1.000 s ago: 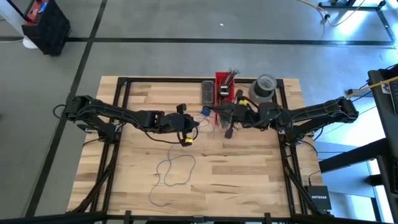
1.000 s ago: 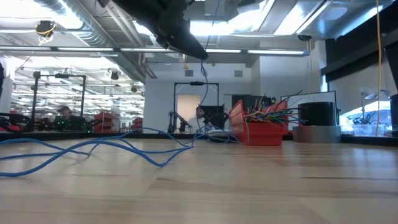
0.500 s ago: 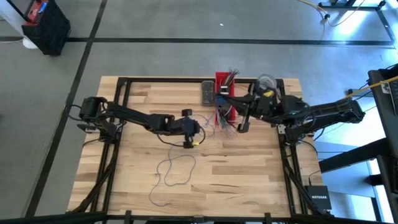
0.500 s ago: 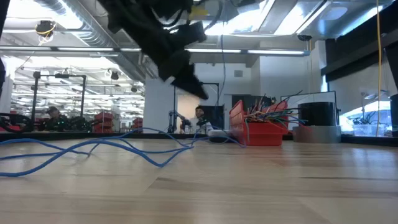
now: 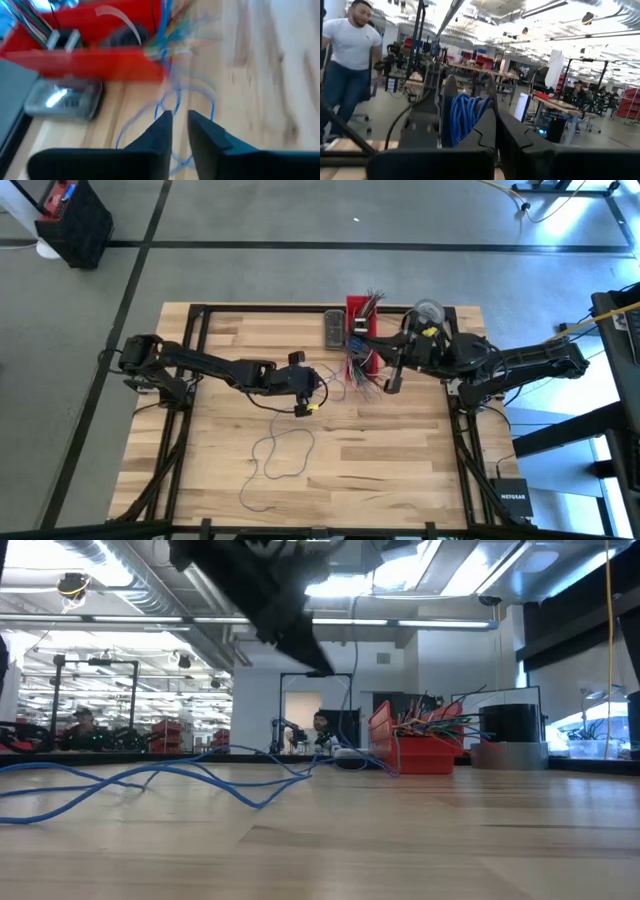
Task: Coil cords
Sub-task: Coil the blue wire into the black spool
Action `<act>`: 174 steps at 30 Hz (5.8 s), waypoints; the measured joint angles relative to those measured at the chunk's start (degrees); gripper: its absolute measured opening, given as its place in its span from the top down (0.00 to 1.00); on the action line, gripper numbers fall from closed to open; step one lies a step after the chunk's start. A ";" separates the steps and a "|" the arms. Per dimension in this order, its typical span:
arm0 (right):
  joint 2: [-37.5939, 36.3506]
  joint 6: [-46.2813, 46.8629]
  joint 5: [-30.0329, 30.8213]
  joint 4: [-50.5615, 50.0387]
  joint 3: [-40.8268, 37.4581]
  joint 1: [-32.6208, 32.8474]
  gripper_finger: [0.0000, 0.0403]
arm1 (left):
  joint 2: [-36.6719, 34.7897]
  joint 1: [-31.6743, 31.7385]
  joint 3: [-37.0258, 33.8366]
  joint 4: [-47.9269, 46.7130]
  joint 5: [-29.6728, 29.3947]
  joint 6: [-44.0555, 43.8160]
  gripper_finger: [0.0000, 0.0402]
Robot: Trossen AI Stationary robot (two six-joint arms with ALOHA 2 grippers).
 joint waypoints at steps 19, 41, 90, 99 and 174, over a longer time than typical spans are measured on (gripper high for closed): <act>0.19 -0.07 -0.46 -0.88 -0.07 -0.02 0.98 | 0.71 0.90 -0.16 12.50 2.54 -0.79 0.60; -0.99 -1.65 -0.46 1.76 -0.20 -0.02 0.98 | 2.57 4.09 -0.84 1.86 2.20 4.51 0.99; 12.80 -2.61 -7.55 31.18 -14.79 -0.04 0.98 | -6.91 -3.34 -6.76 22.32 8.91 9.30 0.67; 13.35 -1.14 -7.24 30.29 -14.75 -0.02 0.98 | -5.15 -3.08 -6.77 24.74 9.72 10.08 0.67; 32.63 -11.06 13.47 9.90 -5.08 -5.27 0.98 | -14.33 -4.89 -6.81 14.33 -2.94 -3.12 0.99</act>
